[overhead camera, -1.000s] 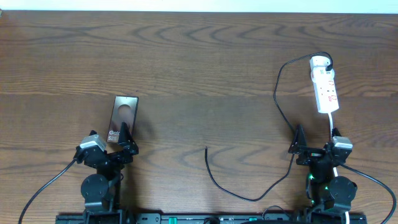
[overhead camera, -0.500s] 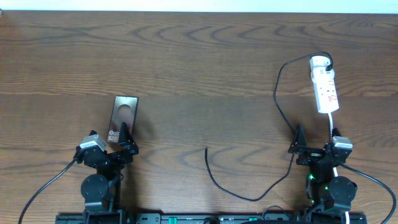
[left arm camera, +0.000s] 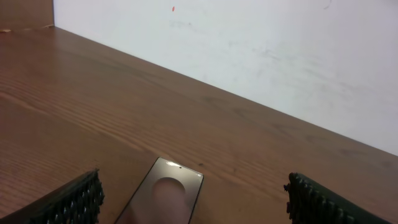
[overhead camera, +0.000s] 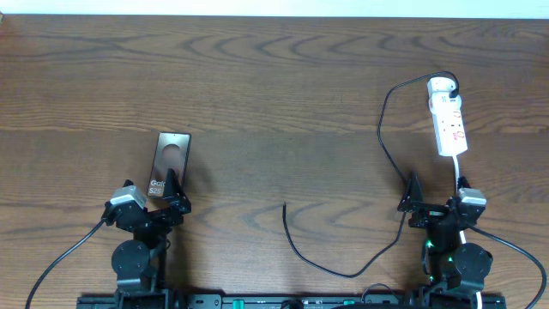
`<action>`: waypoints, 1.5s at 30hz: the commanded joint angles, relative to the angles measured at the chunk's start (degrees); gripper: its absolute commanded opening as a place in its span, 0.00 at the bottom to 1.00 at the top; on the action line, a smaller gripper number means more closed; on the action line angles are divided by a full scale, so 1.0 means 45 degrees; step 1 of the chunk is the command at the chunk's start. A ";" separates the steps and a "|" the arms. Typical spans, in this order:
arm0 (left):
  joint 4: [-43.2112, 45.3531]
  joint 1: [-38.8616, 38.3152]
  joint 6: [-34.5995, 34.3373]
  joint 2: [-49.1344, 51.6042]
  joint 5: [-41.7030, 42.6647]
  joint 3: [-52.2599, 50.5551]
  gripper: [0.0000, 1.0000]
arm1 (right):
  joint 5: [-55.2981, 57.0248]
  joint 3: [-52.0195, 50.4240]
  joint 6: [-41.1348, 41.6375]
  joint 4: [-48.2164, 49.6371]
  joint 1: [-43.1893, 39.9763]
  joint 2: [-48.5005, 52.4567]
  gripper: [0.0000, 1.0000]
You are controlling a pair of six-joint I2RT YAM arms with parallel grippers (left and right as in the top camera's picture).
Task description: Plug charger to phone and switch on socket
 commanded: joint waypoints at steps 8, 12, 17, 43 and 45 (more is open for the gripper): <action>-0.0559 0.0063 0.0117 -0.0078 -0.0204 -0.0209 0.91 | 0.0015 -0.0010 -0.0102 -0.0063 0.0107 -0.0068 0.99; -0.0563 0.0063 0.0117 -0.0078 -0.0204 -0.0209 0.91 | 0.0015 -0.0010 -0.0102 -0.0063 0.0107 -0.0068 0.99; -0.0559 0.0063 0.0117 -0.0078 -0.0209 -0.0209 0.91 | 0.0015 -0.0010 -0.0102 -0.0063 0.0107 -0.0068 0.99; -0.0578 0.0063 0.0010 0.0894 0.0559 0.0015 0.91 | 0.0015 -0.0010 -0.0102 -0.0063 0.0107 -0.0068 0.99; -0.0573 0.0063 0.0015 0.1501 0.0559 0.0272 0.91 | 0.0015 -0.0010 -0.0102 -0.0063 0.0107 -0.0068 0.99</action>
